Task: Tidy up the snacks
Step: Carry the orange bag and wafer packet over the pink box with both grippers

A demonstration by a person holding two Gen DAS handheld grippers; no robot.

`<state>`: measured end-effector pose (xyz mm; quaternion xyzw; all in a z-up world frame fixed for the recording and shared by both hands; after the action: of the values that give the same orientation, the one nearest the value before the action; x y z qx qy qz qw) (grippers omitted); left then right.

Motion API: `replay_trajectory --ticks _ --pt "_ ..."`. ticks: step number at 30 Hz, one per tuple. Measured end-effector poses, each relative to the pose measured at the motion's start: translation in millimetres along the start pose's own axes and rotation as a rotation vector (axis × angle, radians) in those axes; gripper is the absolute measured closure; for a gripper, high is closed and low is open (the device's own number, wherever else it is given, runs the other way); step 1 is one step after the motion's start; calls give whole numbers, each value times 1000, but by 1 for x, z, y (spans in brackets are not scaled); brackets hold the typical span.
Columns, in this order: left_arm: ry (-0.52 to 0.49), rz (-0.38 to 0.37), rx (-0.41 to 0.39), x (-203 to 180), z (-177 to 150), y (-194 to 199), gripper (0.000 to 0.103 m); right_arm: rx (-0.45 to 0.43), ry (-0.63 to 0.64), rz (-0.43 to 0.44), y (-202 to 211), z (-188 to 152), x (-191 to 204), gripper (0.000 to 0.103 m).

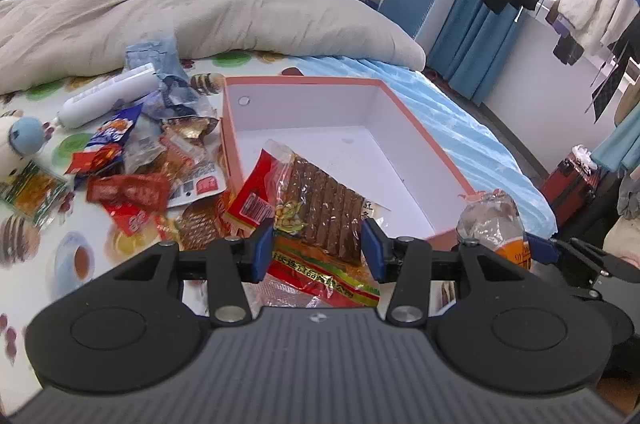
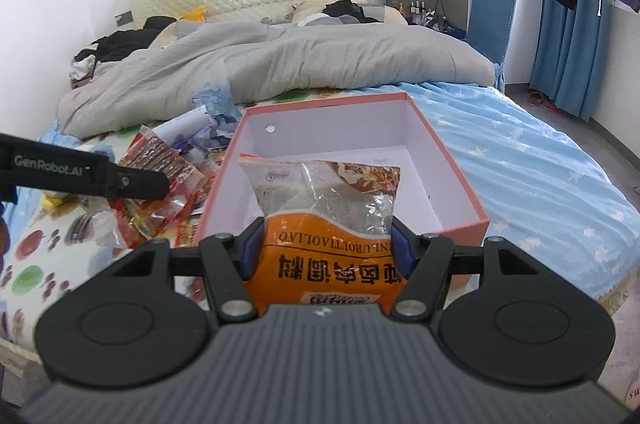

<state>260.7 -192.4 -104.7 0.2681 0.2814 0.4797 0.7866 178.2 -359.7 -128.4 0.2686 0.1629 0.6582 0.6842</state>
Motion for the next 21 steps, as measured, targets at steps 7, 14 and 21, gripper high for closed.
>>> replay_trajectory --ticks 7,14,21 --pt "-16 -19 21 0 25 -56 51 20 15 -18 -36 12 -14 38" --pt "-15 -35 36 -1 44 -98 51 15 -15 -47 -66 24 -29 38" --pt "-45 -44 74 -4 50 -133 51 51 -49 -49 -94 22 -40 38"
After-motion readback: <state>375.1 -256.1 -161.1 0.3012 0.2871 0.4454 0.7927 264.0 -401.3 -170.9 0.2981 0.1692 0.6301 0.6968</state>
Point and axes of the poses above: each gripper's, at about its wrist camera, not at the fingertips, and y roughly against the way its jaws point, x to its left, z to its top, the point moved 3 cm from there along -y, roughly the way its jaws point, and after that the axes turned 3 degrees about -y, right-handed, at the moved point
